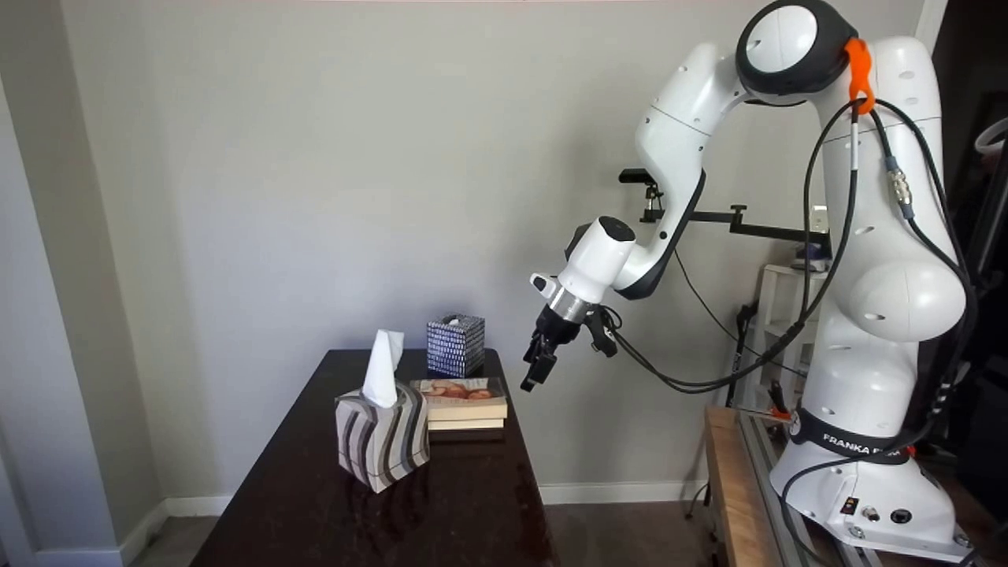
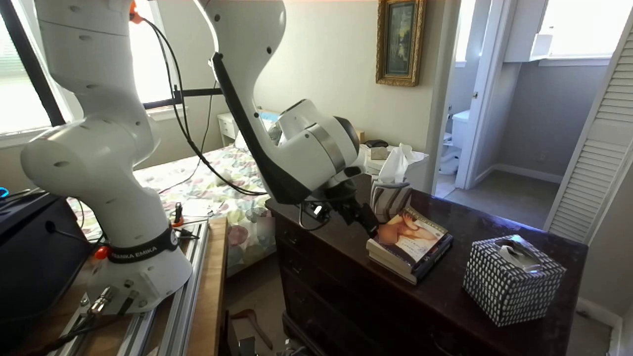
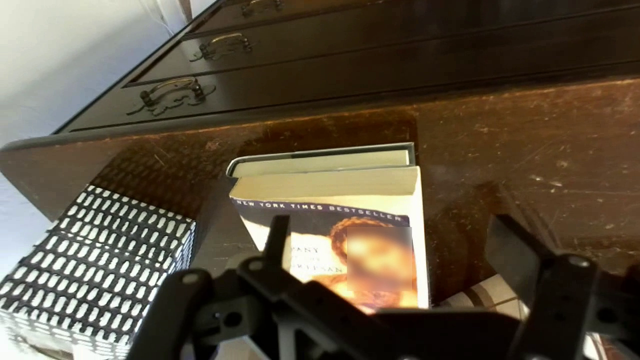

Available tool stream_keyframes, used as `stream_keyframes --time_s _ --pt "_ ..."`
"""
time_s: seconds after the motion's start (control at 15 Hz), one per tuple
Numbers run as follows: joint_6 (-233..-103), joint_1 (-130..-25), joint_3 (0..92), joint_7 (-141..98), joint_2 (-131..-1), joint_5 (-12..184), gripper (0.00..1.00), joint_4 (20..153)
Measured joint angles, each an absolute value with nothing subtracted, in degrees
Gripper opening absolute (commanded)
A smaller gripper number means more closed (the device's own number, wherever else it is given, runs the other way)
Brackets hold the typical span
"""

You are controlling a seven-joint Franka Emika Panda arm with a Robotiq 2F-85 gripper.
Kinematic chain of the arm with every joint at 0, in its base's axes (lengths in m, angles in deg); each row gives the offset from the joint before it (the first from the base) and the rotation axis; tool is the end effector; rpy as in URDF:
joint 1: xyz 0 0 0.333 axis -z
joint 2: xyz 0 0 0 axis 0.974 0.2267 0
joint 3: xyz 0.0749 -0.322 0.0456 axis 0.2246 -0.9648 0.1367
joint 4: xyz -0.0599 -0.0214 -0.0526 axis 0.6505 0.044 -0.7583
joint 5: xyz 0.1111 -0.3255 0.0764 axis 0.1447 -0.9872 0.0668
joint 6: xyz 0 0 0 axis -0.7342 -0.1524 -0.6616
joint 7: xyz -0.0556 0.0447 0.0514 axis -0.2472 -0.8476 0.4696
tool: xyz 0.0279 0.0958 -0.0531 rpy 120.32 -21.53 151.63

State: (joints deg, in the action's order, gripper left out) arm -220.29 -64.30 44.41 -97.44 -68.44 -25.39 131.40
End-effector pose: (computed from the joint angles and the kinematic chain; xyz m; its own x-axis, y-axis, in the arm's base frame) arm 0.4165 -0.0406 0.2656 0.8588 0.3159 0.4033 0.2613 -0.9473 0.1855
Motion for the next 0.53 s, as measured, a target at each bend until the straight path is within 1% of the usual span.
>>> stream_keyframes --time_s 0.33,0.53 --pt "-223.29 -64.55 40.90 -97.44 -72.13 -24.35 1.00 133.83" --pt "-223.59 -63.93 40.16 -88.57 -73.42 -14.58 1.00 136.20"
